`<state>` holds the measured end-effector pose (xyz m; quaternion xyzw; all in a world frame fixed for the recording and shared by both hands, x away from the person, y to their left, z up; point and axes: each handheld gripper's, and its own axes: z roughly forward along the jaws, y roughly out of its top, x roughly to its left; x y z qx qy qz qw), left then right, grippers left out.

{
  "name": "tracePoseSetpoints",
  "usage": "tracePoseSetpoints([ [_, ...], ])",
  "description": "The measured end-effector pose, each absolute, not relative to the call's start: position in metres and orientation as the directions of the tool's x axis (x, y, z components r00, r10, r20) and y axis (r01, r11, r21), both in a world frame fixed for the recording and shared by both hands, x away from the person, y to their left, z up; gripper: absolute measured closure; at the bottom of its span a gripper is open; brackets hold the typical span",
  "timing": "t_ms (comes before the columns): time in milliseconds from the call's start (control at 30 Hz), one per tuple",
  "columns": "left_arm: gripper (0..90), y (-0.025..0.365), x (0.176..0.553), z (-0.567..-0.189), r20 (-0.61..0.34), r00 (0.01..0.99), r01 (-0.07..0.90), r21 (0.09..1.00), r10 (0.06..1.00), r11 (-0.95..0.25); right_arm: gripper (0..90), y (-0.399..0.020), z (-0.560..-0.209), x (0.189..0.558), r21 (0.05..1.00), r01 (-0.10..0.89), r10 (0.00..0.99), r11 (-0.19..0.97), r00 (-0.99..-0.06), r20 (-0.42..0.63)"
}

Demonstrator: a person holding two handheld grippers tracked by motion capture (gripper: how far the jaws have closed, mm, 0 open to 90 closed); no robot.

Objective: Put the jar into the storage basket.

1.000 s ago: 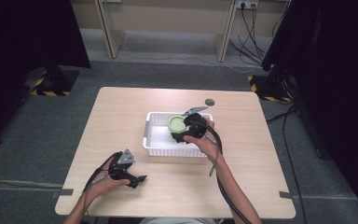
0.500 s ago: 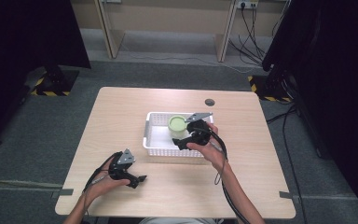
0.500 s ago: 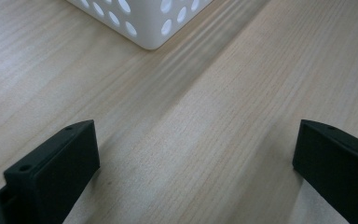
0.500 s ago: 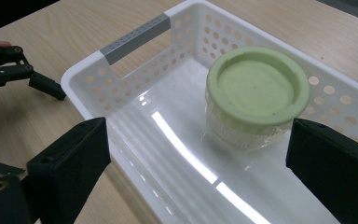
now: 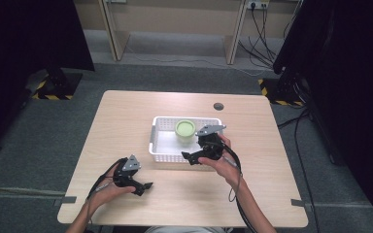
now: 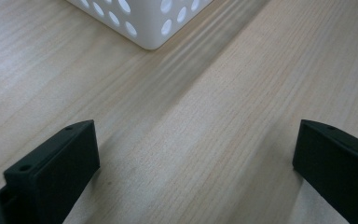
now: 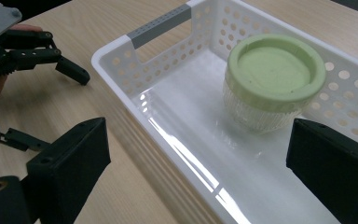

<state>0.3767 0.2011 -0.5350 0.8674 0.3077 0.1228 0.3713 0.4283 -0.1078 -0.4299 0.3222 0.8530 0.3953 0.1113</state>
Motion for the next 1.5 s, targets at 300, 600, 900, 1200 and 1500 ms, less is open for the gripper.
tracePoseSetpoints([
  [300,0.0,0.201,0.377,-0.535,-0.016,0.78,0.443,0.72,0.625,-0.535,6.2,-0.112,-0.435,0.412,0.757,0.447,0.619,0.477,-0.782,0.072],
  [600,0.0,0.201,0.377,-0.535,-0.016,0.78,0.443,0.72,0.625,-0.535,6.2,-0.113,-0.438,0.398,0.757,0.433,0.599,0.489,-0.798,0.07],
  [900,0.0,0.201,0.377,-0.535,-0.015,0.78,0.443,0.72,0.625,-0.535,6.2,-0.116,-0.442,0.392,0.754,0.434,0.595,0.494,-0.801,0.071],
  [1200,0.0,0.201,0.377,-0.535,-0.015,0.781,0.442,0.72,0.625,-0.535,6.2,-0.125,-0.442,0.385,0.759,0.437,0.602,0.483,-0.795,0.075],
  [1500,0.0,0.201,0.377,-0.535,-0.015,0.78,0.442,0.72,0.625,-0.535,6.2,-0.137,-0.445,0.376,0.756,0.445,0.609,0.479,-0.789,0.079],
])
